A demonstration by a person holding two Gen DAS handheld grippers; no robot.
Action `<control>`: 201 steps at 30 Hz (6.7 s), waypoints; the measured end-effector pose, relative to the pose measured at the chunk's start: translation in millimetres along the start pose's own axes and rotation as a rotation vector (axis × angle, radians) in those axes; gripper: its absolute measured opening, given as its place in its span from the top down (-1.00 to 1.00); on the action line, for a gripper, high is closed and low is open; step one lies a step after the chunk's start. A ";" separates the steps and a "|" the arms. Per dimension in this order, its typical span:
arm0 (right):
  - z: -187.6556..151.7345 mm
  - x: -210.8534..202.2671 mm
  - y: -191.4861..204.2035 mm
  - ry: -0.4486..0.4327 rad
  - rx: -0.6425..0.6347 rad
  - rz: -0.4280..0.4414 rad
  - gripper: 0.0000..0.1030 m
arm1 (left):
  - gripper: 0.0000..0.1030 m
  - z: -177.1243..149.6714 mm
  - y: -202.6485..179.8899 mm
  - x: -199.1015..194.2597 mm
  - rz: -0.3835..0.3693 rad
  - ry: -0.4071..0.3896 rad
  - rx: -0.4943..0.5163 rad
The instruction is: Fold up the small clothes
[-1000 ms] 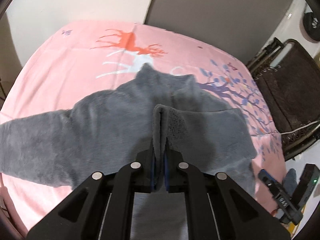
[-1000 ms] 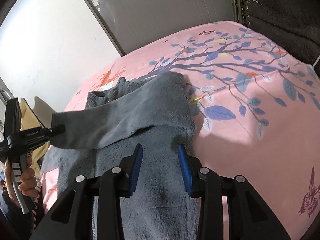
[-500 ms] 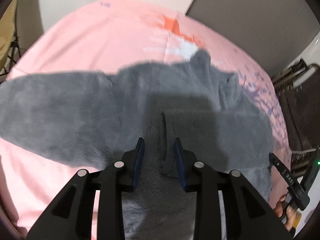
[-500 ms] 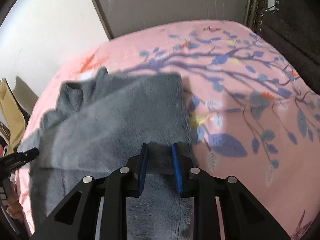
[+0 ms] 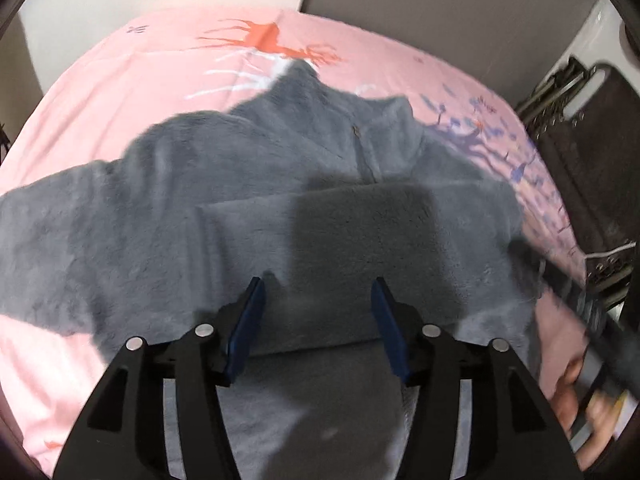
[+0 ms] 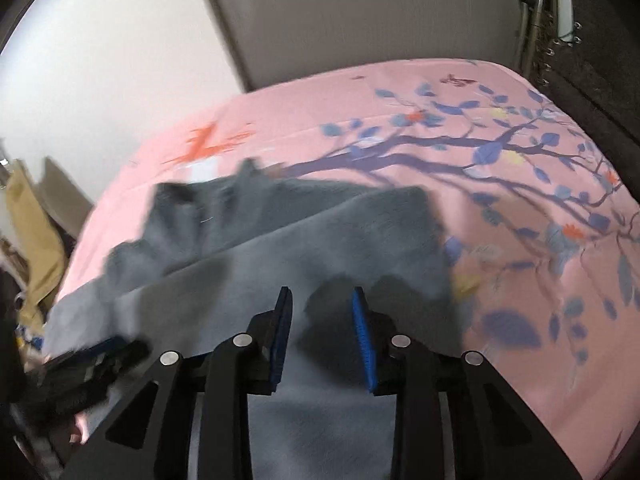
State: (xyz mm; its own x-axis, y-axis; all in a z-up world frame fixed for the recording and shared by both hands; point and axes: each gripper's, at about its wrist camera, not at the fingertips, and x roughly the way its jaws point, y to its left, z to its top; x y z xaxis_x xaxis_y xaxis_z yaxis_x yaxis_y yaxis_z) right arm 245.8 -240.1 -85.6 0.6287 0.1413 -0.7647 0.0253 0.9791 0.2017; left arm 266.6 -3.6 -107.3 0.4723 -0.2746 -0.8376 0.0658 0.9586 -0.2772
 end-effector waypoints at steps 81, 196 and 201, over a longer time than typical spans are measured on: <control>-38.5 -10.5 147.1 0.011 -0.290 0.199 -0.12 | -0.92 -60.0 158.2 -53.4 0.348 -0.184 -0.423; -19.6 -9.3 30.2 -0.088 -0.107 -0.021 0.25 | -0.92 -10.4 -24.6 -20.6 0.149 -0.184 0.176; 5.3 35.5 7.1 0.018 -0.022 -0.022 0.25 | -0.92 22.2 4.0 28.3 0.104 -0.031 0.047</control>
State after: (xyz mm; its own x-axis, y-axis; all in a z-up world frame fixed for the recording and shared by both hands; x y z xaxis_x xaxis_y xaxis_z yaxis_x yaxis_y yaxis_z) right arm 272.4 -228.9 -108.1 0.6138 0.1224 -0.7799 0.0216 0.9849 0.1716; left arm 299.7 -5.9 -121.7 0.5058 -0.1721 -0.8453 0.0559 0.9844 -0.1670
